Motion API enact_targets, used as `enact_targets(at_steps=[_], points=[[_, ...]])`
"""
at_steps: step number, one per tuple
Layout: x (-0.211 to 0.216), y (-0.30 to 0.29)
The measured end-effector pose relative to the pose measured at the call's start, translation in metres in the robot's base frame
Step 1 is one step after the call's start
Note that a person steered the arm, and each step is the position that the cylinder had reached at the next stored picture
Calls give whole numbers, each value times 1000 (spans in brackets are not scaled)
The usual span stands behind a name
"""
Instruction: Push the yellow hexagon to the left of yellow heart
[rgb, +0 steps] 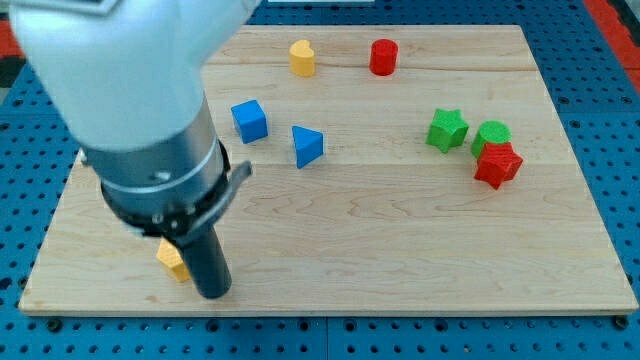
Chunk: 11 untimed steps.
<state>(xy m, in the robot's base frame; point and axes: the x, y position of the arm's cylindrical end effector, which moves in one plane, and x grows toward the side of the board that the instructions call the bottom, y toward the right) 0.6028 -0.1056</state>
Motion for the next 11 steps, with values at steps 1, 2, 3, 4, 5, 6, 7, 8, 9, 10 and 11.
enact_targets(at_steps=[1,2,3,4,5,6,7,8,9,10,11], points=[[-22,-28],[-56,-74],[-68,-104],[-95,-113],[-146,-113],[-196,-114],[-221,-91],[-254,-65],[-270,-31],[-261,-11],[-262,-7]])
